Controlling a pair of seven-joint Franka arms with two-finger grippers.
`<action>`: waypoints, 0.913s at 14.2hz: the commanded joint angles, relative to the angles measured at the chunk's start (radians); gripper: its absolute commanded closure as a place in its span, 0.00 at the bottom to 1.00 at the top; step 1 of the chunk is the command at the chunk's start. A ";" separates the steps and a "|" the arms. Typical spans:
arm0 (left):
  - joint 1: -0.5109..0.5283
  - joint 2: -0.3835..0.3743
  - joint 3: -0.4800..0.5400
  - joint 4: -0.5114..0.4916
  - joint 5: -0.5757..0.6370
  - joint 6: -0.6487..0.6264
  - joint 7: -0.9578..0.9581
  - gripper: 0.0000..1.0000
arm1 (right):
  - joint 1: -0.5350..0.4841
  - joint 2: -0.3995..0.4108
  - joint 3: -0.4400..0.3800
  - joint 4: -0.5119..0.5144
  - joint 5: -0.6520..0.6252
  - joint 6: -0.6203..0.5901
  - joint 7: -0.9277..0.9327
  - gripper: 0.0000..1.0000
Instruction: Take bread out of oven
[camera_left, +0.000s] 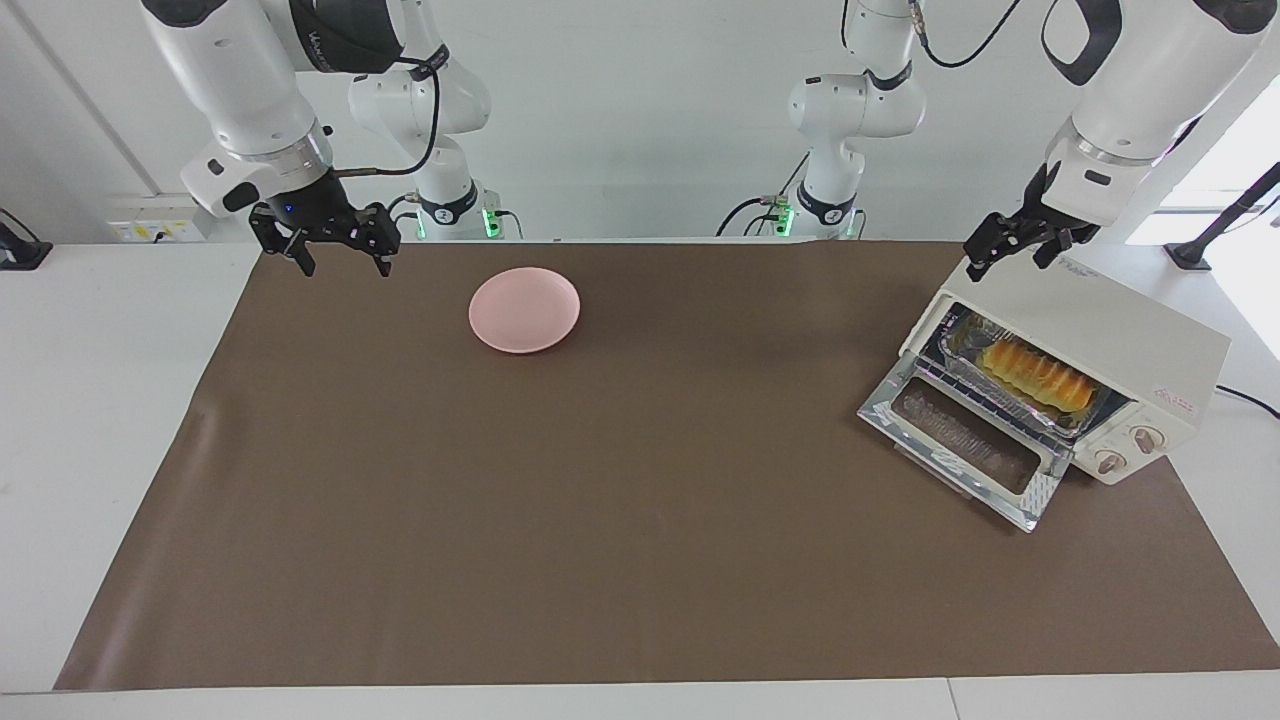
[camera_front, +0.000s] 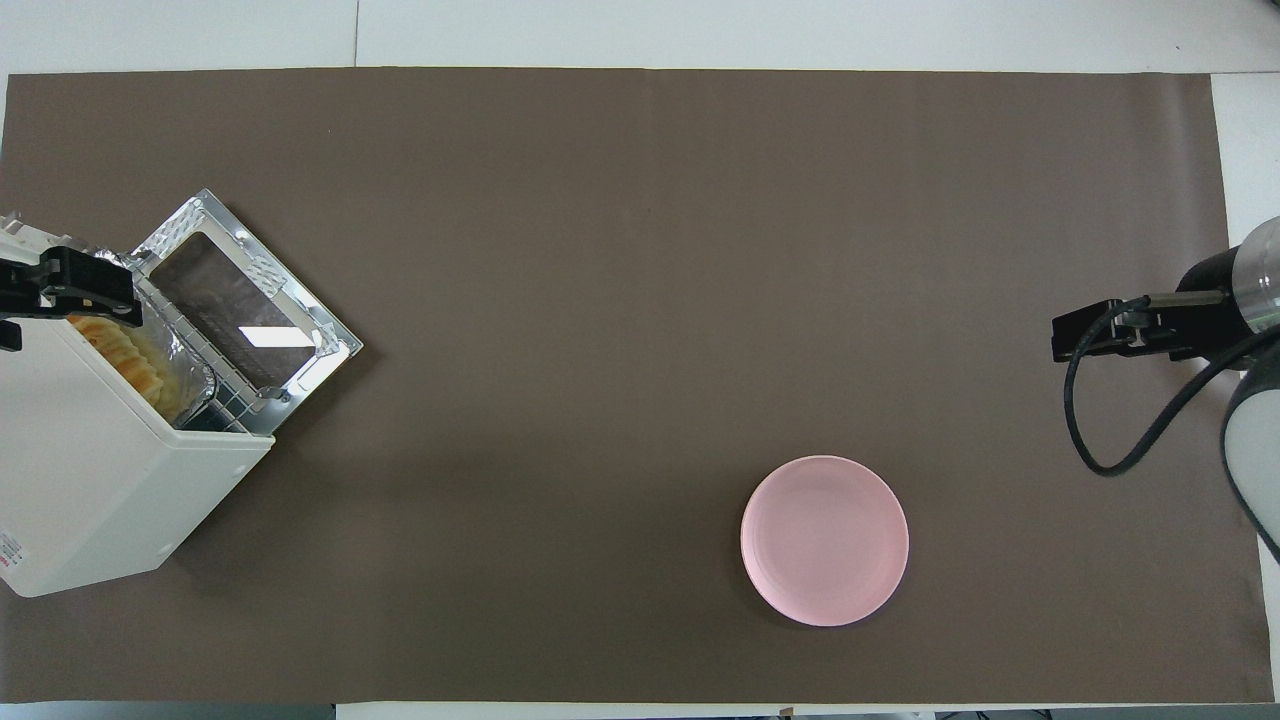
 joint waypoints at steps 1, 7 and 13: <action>-0.021 0.191 0.012 0.179 0.021 -0.036 -0.152 0.00 | -0.020 -0.003 0.012 0.005 0.001 -0.015 -0.027 0.00; -0.032 0.368 0.024 0.229 0.179 0.065 -0.334 0.00 | -0.020 -0.003 0.012 0.005 0.000 -0.017 -0.027 0.00; -0.028 0.331 0.027 0.012 0.267 0.217 -0.511 0.00 | -0.020 -0.003 0.012 0.005 0.001 -0.015 -0.027 0.00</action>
